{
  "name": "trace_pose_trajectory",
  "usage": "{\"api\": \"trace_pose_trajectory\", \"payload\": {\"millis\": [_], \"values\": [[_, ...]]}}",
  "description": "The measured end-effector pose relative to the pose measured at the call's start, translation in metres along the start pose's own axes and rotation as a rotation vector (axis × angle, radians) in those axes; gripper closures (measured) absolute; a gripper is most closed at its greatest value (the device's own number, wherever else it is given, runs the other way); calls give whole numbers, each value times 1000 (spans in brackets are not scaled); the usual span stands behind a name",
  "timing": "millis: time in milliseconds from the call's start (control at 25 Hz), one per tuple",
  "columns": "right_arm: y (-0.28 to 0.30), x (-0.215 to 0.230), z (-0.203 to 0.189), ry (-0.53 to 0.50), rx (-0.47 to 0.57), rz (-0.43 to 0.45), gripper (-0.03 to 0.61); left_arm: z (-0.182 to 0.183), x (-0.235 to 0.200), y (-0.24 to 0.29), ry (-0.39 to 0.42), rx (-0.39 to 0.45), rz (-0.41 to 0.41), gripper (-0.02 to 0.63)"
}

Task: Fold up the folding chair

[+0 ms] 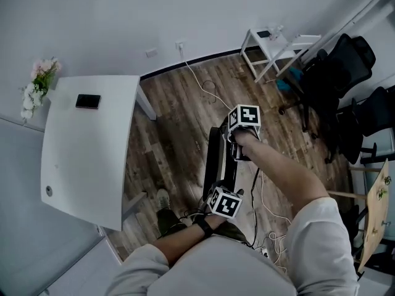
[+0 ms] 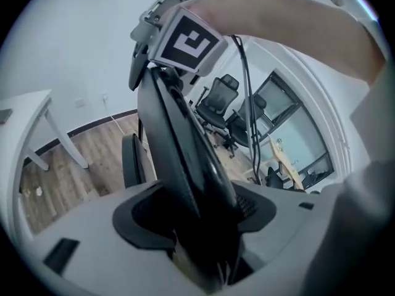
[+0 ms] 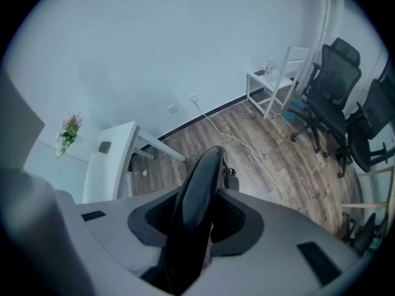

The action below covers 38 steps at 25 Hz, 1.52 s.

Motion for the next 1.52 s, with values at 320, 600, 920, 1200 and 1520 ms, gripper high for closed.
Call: {"api": "trace_pose_trajectory", "payload": {"millis": [320, 600, 920, 1200, 1520], "values": [[43, -75, 5, -41, -30, -65, 440, -15, -78, -40, -72, 1, -15, 368], [76, -152, 15, -63, -36, -59, 448, -29, -149, -76, -124, 31, 3, 369], [129, -261, 26, -104, -53, -20, 437, -50, -248, -130, -146, 25, 45, 376], [162, -331, 34, -119, -59, -11, 436, -62, -315, -167, -165, 37, 67, 383], [189, -387, 38, -126, -69, -9, 434, -73, -367, -196, -174, 34, 66, 387]]}}
Point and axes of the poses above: the fingertips, and each gripper's own axes: y forward along the fingers, x to its right, z out of its top, the point moved 8 cm from there along -y, backward along the fingers, and after that the axes turned 9 degrees about z, right-handed, at the moved point
